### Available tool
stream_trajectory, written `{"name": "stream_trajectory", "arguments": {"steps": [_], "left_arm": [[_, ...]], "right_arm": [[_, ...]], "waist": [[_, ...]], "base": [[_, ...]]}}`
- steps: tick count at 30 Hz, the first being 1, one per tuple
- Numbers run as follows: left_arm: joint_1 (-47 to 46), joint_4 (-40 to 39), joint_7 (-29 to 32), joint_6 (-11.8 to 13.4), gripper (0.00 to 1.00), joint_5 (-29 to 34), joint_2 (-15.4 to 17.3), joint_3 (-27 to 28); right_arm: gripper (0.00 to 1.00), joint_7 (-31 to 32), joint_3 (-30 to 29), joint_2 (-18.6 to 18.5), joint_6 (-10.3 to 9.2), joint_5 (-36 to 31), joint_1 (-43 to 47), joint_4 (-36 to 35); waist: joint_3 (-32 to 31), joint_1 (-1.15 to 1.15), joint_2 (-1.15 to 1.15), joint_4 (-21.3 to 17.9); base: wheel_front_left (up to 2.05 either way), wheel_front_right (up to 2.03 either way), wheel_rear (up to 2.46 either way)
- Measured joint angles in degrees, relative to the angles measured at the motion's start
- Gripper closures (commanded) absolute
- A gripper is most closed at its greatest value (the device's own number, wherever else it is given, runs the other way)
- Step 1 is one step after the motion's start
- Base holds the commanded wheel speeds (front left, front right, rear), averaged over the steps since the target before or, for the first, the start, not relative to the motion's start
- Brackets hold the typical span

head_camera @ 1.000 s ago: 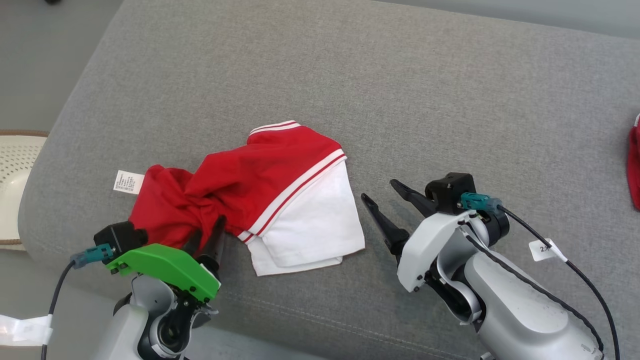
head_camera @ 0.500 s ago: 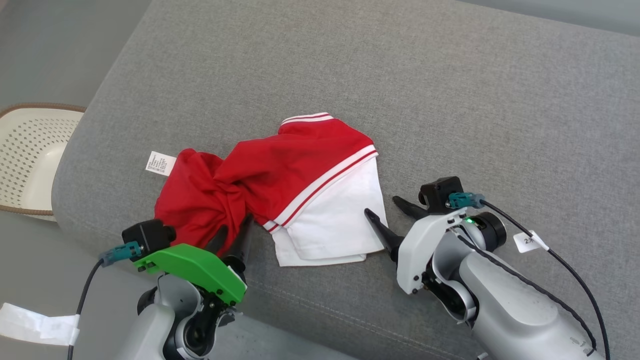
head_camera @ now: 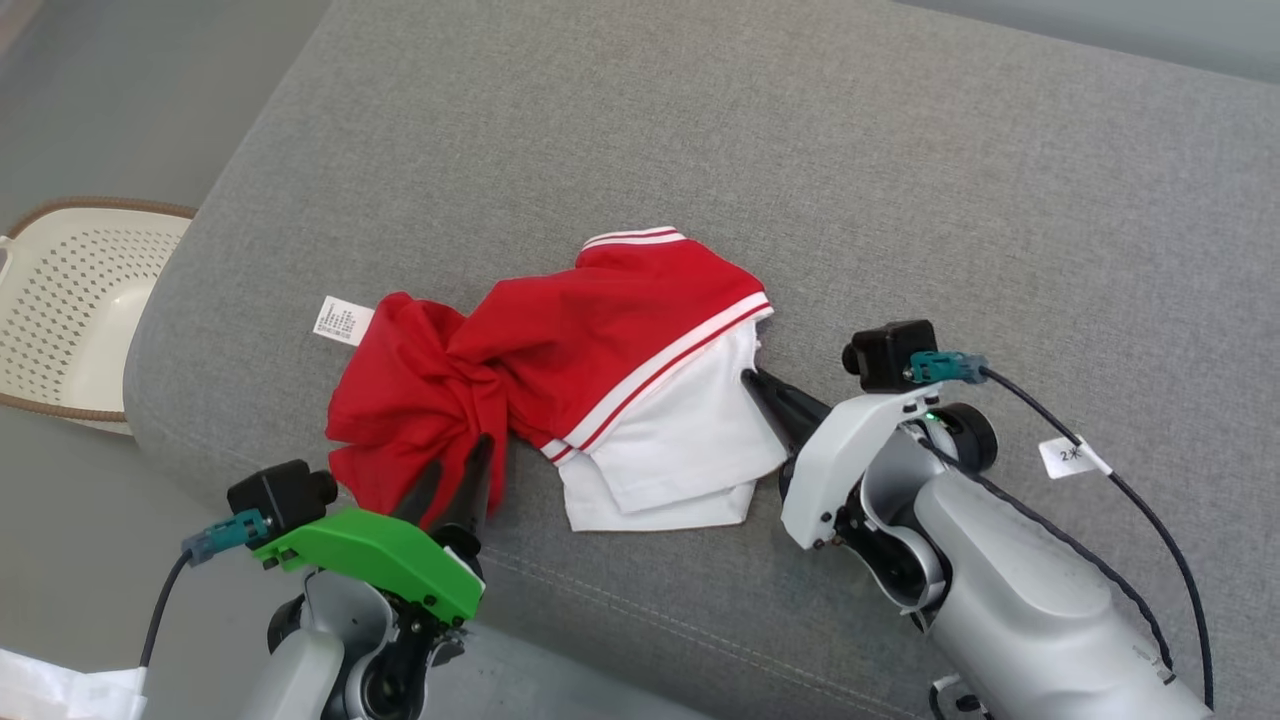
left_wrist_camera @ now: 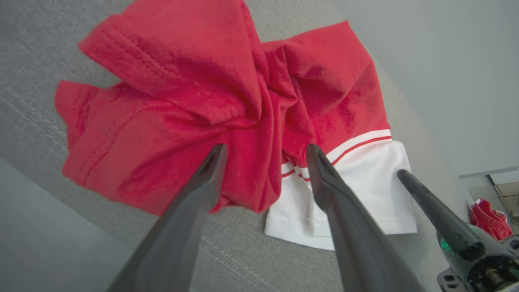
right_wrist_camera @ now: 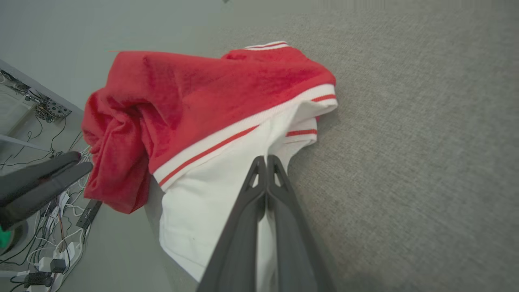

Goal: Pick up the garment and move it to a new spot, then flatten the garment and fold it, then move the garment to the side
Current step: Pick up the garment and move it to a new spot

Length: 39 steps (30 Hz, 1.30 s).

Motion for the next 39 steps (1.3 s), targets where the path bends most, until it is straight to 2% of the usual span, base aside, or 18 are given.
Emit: {"name": "stream_trajectory", "arguments": {"steps": [8, 16, 22, 26, 35, 39], "left_arm": [[1.3, -0.8, -1.0, 0.0, 0.00, -0.1, 0.1, 1.0], [2.1, -1.7, -1.5, 0.1, 0.00, 0.0, 0.3, 1.3], [2.9, -2.3, -1.4, 0.2, 0.00, 0.3, 1.4, 1.1], [3.5, -2.9, -1.4, 0.2, 0.00, 0.5, 1.5, 0.5], [4.4, -6.6, -0.4, 0.2, 0.00, 0.8, 0.9, -2.3], [4.7, -8.9, 0.2, 0.2, 0.00, 0.8, -0.1, -3.9]], "right_arm": [[1.00, -2.1, -4.3, 0.0, 1.00, 2.7, -4.1, -2.5], [1.00, -3.5, -11.7, 0.9, 3.63, 14.4, -6.6, -9.3], [1.00, -3.5, -14.7, 1.2, 4.48, 20.6, -8.5, -15.7], [1.00, -3.0, -15.5, 1.2, 4.52, 22.8, -9.3, -18.6], [1.00, -1.2, -17.5, 0.9, 4.43, 25.2, -13.2, -30.5], [1.00, -1.4, -20.0, -0.3, 2.49, 23.4, -14.9, -34.7]], "waist": [[-1.1, 0.00, 0.00, -1.7], [-3.2, 0.00, 0.00, -3.9], [-5.1, 0.00, 0.00, -6.2], [-6.2, 0.00, 0.00, -7.4], [-10.0, 0.00, 0.00, -12.3], [-11.5, 0.00, 0.00, -14.5]], "base": [[0.00, 0.00, 0.00], [0.00, 0.00, 0.00], [0.00, 0.00, 0.00], [0.00, 0.00, 0.00], [0.00, 0.00, 0.00], [0.00, 0.00, 0.00]]}}
